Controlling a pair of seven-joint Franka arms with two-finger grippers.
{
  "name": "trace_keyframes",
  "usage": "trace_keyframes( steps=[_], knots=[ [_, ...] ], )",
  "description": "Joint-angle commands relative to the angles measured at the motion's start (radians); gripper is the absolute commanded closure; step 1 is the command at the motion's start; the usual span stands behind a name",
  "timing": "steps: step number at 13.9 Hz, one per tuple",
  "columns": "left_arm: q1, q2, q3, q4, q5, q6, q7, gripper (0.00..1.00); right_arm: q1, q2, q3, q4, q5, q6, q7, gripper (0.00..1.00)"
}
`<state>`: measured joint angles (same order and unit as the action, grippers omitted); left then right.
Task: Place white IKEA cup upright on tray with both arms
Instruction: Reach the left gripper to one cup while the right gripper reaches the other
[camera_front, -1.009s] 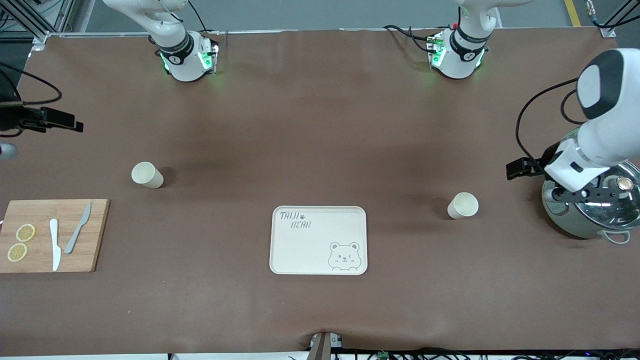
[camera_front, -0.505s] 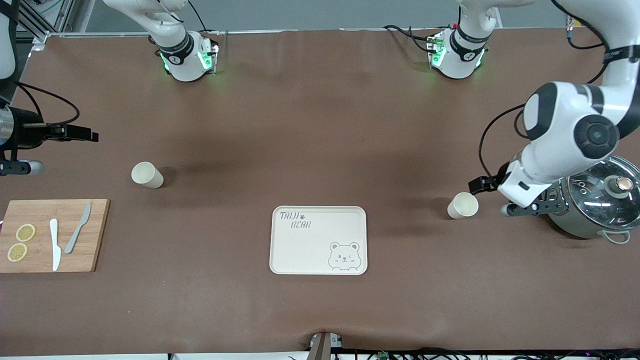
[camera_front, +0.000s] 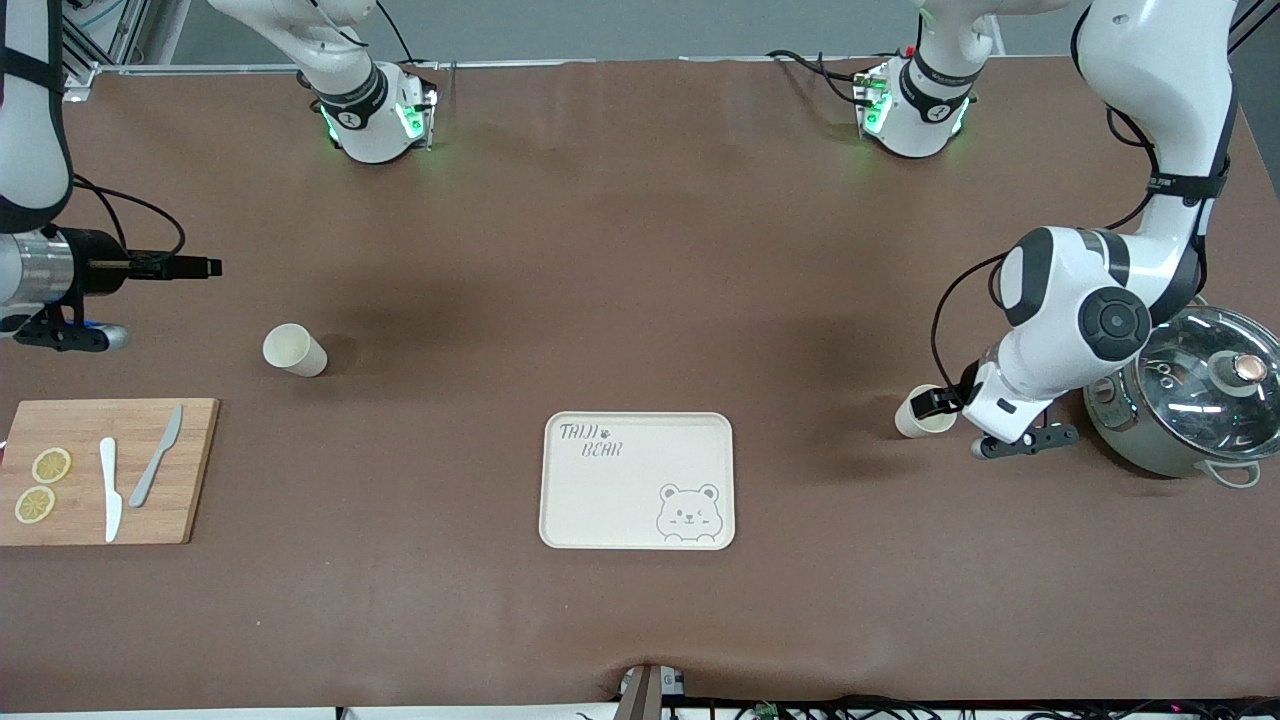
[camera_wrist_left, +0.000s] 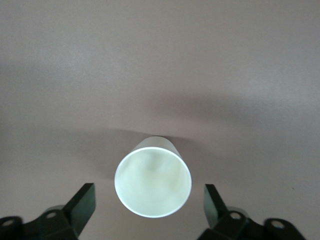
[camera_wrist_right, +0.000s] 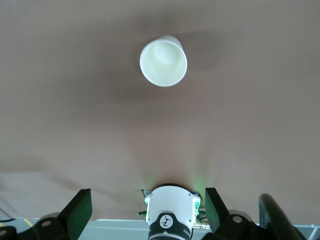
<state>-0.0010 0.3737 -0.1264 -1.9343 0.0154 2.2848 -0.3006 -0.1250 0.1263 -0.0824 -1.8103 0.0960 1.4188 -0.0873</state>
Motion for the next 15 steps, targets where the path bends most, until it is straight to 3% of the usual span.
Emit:
trace_keyframes(
  steps=[1,6,10,13,15],
  knots=[
    [0.033,-0.007,-0.002,-0.015,0.017,0.012,-0.009,0.08,-0.027,-0.020,0.023,-0.058,0.016,0.012,-0.002,0.00],
    [0.042,0.010,-0.001,-0.055,0.020,0.022,-0.009,0.23,-0.039,0.007,0.021,-0.075,0.016,0.158,0.008,0.00],
    [0.053,0.042,-0.001,-0.065,0.021,0.038,-0.009,0.31,-0.047,0.044,0.021,-0.057,0.014,0.164,0.006,0.00],
    [0.061,0.076,-0.002,-0.065,0.021,0.087,-0.008,0.56,-0.048,0.053,0.020,-0.044,0.010,0.157,0.004,0.00],
    [0.061,0.089,-0.002,-0.065,0.021,0.107,-0.009,0.86,-0.056,0.071,0.018,-0.050,0.004,0.210,0.001,0.00]
  ],
)
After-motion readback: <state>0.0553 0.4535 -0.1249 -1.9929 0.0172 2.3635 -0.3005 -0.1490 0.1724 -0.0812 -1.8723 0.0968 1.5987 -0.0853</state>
